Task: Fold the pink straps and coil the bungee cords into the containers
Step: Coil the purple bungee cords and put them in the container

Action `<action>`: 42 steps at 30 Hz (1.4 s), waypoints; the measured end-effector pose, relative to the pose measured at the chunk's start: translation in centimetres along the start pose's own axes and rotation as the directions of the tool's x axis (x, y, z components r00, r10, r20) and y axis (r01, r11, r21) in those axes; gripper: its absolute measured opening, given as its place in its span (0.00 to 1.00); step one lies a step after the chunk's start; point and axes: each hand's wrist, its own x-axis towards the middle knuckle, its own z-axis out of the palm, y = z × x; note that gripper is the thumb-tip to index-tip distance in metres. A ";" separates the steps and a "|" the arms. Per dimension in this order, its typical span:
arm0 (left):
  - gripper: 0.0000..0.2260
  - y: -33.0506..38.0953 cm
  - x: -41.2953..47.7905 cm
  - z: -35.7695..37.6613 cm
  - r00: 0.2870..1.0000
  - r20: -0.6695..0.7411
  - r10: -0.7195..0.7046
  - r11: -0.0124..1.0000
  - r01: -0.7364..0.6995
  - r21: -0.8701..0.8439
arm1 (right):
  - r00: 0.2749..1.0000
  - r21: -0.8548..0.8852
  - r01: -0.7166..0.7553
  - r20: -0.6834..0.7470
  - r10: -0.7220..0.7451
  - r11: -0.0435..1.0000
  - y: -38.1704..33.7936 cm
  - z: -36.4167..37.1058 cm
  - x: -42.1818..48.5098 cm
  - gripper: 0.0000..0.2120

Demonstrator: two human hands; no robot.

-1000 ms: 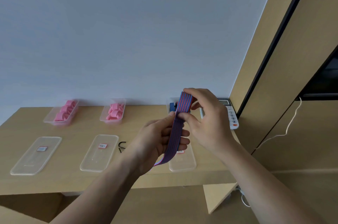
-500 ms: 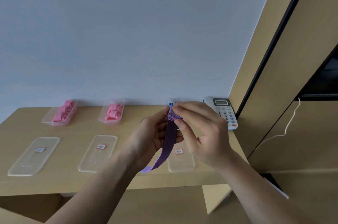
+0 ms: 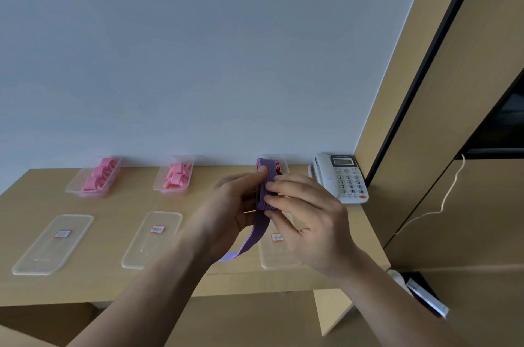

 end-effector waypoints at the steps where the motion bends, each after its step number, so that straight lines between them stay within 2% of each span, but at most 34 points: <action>1: 0.14 0.0 0.0 -0.1 1.000 0.008 0.011 1.000 -0.011 0.008 | 1.000 0.005 0.003 0.002 -0.003 1.000 0.1 0.0 0.0 0.04; 11: 0.11 -0.1 -0.3 -0.6 0.998 0.051 0.038 0.999 -0.038 0.003 | 0.999 0.015 0.001 0.051 -0.002 1.000 -0.5 -0.3 0.6 0.03; 13: 0.11 -0.1 -0.3 -0.7 0.997 0.074 0.036 0.999 -0.037 0.002 | 0.998 0.037 -0.070 -0.001 0.070 0.997 -0.7 -0.8 1.2 0.06; 15: 0.11 -0.1 -0.3 -0.7 0.995 0.092 0.040 0.999 -0.041 0.008 | 0.978 0.007 -0.206 -0.007 0.206 0.978 -0.7 -1.3 2.0 0.16; 16: 0.11 -0.1 -0.3 -0.7 0.994 0.097 0.046 0.999 -0.049 0.024 | 0.949 0.021 -0.313 0.047 0.312 0.949 -0.6 -1.5 2.3 0.22; 18: 0.11 0.0 -0.3 -0.7 0.993 0.103 0.056 0.996 -0.062 0.060 | 0.816 0.124 -0.559 0.256 0.518 0.820 -0.6 -1.8 3.0 0.30; 19: 0.11 -0.1 -0.4 -0.6 0.993 0.103 0.057 0.995 -0.064 0.072 | 0.749 0.166 -0.642 0.346 0.565 0.748 -0.6 -1.9 3.2 0.32; 21: 0.13 -0.3 -0.5 -0.4 0.994 0.097 0.057 0.995 -0.065 0.078 | 0.709 0.178 -0.684 0.393 0.586 0.707 -0.3 -2.0 3.6 0.30; 26: 0.15 -0.7 -0.8 -0.1 0.997 0.056 0.060 0.995 -0.064 0.075 | 0.733 0.107 -0.662 0.302 0.610 0.742 -0.5 -2.1 4.1 0.30; 32: 0.20 -0.7 -1.1 0.0 1.000 0.005 0.023 0.997 -0.023 0.079 | 0.793 0.109 -0.593 0.250 0.555 0.798 -0.4 -1.8 4.2 0.30; 38: 0.27 -0.7 -1.1 0.2 0.999 -0.012 -0.052 0.996 0.053 0.069 | 0.892 0.034 -0.437 0.143 0.428 0.899 -0.2 -1.7 4.4 0.29; 42: 0.28 -0.8 -1.0 0.4 0.997 -0.016 -0.079 0.996 0.080 0.035 | 0.933 -0.006 -0.354 0.064 0.354 0.935 0.1 -1.8 4.5 0.26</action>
